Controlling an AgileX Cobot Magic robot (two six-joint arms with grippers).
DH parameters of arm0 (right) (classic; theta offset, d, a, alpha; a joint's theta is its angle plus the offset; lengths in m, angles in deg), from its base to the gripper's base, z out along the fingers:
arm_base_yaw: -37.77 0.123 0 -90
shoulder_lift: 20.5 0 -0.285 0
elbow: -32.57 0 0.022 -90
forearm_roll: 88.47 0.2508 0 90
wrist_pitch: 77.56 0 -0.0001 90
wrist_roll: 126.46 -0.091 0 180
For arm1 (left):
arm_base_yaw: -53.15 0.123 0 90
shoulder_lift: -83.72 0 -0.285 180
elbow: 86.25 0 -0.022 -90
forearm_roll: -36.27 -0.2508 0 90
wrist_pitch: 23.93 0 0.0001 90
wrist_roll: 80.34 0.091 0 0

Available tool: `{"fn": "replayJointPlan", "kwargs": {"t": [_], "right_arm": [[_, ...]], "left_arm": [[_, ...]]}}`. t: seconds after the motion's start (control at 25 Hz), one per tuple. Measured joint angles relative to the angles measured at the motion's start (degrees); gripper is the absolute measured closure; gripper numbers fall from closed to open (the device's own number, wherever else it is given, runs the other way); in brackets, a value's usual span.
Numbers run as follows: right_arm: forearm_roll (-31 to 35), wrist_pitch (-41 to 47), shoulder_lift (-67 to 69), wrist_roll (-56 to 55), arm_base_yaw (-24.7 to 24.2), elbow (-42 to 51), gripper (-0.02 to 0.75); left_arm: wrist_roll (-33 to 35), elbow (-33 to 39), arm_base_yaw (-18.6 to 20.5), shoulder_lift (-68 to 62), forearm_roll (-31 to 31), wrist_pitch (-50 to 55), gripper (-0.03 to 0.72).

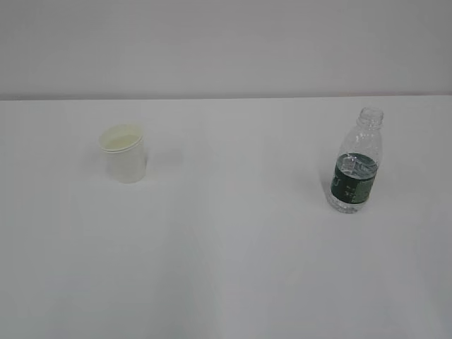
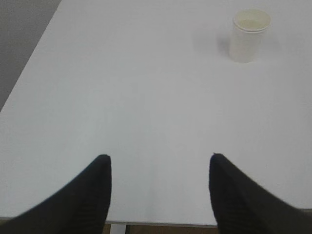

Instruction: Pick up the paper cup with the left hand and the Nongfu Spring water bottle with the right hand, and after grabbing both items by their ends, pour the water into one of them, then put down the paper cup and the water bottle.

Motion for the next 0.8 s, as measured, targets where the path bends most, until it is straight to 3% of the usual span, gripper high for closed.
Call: {"fn": "replayJointPlan", "kwargs": {"t": [0.8], "right_arm": [[0.0,0.0,0.0,0.0,0.0,0.0,0.164]], "left_arm": [[0.0,0.0,0.0,0.0,0.0,0.0,0.239]]}}
